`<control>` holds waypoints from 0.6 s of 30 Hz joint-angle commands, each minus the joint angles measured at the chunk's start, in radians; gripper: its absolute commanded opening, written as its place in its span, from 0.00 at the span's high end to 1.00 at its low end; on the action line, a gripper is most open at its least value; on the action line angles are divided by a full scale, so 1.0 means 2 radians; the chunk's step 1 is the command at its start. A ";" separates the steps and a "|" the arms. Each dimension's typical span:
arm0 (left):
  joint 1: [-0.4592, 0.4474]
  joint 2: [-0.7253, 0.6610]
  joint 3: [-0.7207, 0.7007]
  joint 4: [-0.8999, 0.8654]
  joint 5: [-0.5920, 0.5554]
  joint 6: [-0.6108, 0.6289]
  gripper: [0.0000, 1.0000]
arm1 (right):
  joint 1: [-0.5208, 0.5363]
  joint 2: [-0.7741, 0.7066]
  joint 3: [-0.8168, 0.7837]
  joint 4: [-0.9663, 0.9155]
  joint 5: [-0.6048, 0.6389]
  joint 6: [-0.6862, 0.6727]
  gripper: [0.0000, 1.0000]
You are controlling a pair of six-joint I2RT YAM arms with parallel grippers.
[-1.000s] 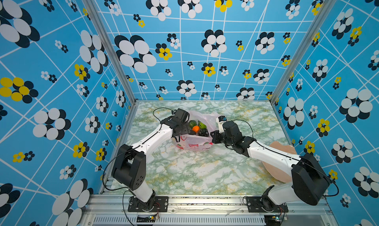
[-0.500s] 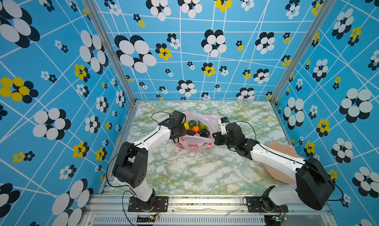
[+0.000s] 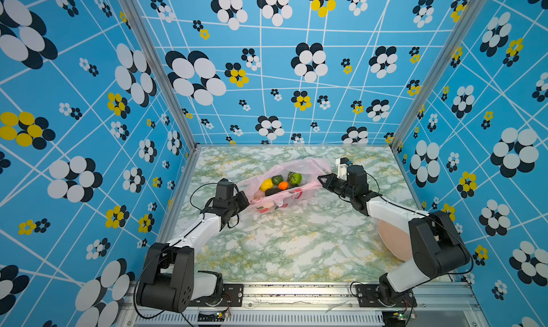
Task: Take fruits out of the plastic bag
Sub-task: Spread open the plastic bag at the top-center of the table.
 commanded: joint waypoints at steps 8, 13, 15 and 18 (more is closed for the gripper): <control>0.060 -0.012 -0.051 0.097 0.042 -0.050 1.00 | -0.034 0.016 -0.042 0.100 -0.036 0.057 1.00; 0.025 0.018 -0.022 0.070 0.049 -0.021 1.00 | -0.035 0.022 -0.050 0.095 -0.047 0.052 1.00; -0.008 0.014 -0.003 0.030 0.025 0.001 0.99 | -0.030 0.018 -0.051 0.091 -0.049 0.048 1.00; -0.058 -0.019 0.025 -0.063 -0.070 0.033 0.72 | -0.024 -0.005 -0.053 0.051 -0.036 0.023 1.00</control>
